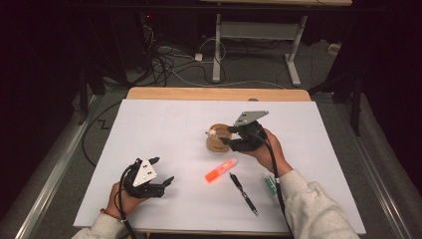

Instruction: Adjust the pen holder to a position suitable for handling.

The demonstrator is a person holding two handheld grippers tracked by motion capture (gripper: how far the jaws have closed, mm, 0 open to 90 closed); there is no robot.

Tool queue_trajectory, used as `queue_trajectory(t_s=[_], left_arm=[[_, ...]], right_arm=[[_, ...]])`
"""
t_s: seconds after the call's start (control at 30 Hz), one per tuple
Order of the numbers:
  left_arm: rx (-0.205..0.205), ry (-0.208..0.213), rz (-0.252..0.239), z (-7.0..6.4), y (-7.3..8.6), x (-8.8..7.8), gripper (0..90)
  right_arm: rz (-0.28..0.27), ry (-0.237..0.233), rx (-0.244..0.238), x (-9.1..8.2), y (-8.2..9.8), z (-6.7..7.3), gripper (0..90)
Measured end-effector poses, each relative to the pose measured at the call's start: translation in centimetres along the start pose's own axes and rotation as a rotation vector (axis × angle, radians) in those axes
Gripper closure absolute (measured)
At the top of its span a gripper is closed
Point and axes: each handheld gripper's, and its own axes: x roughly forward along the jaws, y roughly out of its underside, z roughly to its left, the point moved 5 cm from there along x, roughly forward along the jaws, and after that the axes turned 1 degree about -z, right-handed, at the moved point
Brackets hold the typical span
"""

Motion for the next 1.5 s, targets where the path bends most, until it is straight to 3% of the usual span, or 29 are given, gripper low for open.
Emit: queue_trajectory(t_s=[0.03, 0.2, 0.43, 0.63, 0.87, 1.13, 1.3, 1.5], left_arm=[[-0.001, 0.001, 0.000, 0.0, 0.0, 0.0, 20.2], [-0.002, 0.005, 0.009, -0.1, 0.1, 0.2, 20.2], [0.005, 0.013, 0.014, -0.4, 0.0, 0.5, 20.2], [0.008, 0.004, 0.019, -0.3, 0.0, 0.5, 20.2], [0.014, -0.005, 0.019, -0.2, 0.0, 0.3, 20.2], [0.015, -0.003, 0.019, -0.2, 0.1, 0.3, 20.2], [0.019, -0.003, 0.022, -0.2, 0.1, 0.4, 20.1], [0.024, -0.006, 0.012, -0.2, -0.1, 0.4, 20.0]], right_arm=[[-0.022, 0.018, -0.004, -1.1, 0.4, -0.1, 50.6], [-0.058, 0.068, -0.015, -3.3, 1.9, 0.0, 49.4], [-0.094, 0.105, -0.026, -5.3, 4.1, 0.0, 47.5], [-0.165, 0.142, -0.017, -7.4, 6.3, 0.2, 45.8], [-0.120, 0.181, -0.019, -8.5, 8.6, 0.4, 43.8], [-0.098, 0.219, 0.024, -10.3, 11.3, 0.9, 41.9], [-0.058, 0.221, 0.033, -10.6, 12.8, 1.7, 39.7], [-0.057, 0.208, 0.067, -11.0, 13.9, 2.3, 38.7]])
